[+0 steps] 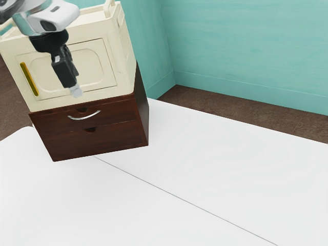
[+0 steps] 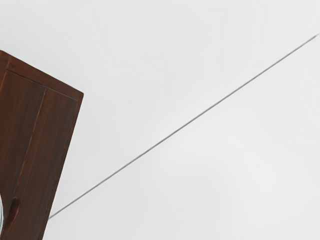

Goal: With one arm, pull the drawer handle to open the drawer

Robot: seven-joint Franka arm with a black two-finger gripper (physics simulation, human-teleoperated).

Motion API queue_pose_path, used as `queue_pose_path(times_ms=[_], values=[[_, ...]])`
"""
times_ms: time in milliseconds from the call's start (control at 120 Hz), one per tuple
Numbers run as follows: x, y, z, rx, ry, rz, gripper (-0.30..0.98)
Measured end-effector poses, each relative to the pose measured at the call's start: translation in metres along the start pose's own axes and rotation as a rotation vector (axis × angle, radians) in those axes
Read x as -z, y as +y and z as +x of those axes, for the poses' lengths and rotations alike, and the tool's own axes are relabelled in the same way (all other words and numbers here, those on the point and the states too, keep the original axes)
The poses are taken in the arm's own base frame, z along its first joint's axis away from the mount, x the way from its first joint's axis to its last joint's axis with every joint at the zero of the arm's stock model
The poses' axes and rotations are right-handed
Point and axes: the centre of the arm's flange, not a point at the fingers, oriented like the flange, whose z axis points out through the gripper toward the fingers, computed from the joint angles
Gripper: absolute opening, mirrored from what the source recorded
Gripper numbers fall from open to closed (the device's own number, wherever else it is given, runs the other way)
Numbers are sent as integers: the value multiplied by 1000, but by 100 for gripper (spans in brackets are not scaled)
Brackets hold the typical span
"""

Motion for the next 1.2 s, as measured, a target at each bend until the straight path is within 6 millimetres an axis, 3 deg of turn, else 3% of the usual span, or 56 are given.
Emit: queue_pose_path(times_ms=[100, 200, 275, 350, 433, 500, 642, 692, 1008, 1200], values=[[0, -3, -3, -12, -1, 1, 68], [-7, -20, -17, 15, -20, 0, 68], [-10, -32, -30, 39, -40, 8, 68], [-3, -29, -50, 48, -43, 12, 69], [-20, -11, -57, 4, -76, -10, 69], [-28, 2, -51, -50, -82, 2, 69], [-82, 8, -48, -124, -105, -6, 69], [-95, 4, -50, -138, -105, -2, 69], [-132, -45, -60, -174, -154, 129, 68], [-159, -79, -72, -155, -200, 178, 36]])
